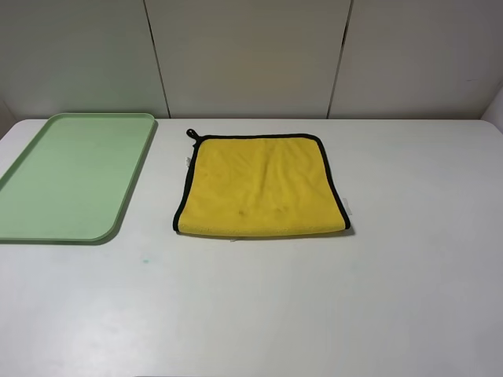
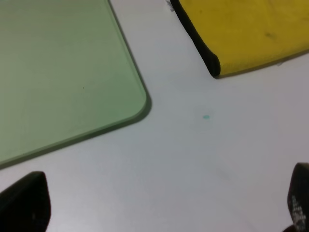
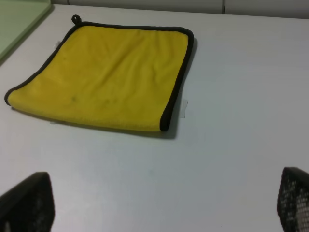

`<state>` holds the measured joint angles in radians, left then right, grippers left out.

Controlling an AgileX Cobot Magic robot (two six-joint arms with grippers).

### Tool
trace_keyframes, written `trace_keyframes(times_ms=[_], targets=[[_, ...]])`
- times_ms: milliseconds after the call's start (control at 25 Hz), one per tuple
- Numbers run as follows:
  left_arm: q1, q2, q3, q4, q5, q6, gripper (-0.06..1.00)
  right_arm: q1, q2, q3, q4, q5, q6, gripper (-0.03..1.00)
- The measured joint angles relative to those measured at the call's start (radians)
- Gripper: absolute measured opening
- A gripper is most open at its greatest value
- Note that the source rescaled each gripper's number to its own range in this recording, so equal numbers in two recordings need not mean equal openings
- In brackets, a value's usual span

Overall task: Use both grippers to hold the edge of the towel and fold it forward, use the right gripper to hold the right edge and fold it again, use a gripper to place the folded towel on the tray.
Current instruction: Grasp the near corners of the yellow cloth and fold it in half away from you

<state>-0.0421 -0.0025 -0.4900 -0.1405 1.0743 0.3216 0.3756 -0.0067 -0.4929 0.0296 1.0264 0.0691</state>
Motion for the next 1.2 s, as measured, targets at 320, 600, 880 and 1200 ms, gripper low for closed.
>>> trace_keyframes(times_ms=[320, 600, 880, 1200], targets=[[0.0, 0.0, 0.0, 0.0, 0.0, 0.0, 0.98, 0.0, 0.0, 0.0, 0.0, 0.0, 0.0, 1.0], [0.0, 0.0, 0.0, 0.0, 0.0, 0.0, 0.98, 0.0, 0.0, 0.0, 0.0, 0.0, 0.0, 1.0], [0.0, 0.0, 0.0, 0.0, 0.0, 0.0, 0.98, 0.0, 0.0, 0.0, 0.0, 0.0, 0.0, 1.0], [0.0, 0.0, 0.0, 0.0, 0.0, 0.0, 0.98, 0.0, 0.0, 0.0, 0.0, 0.0, 0.0, 1.0]])
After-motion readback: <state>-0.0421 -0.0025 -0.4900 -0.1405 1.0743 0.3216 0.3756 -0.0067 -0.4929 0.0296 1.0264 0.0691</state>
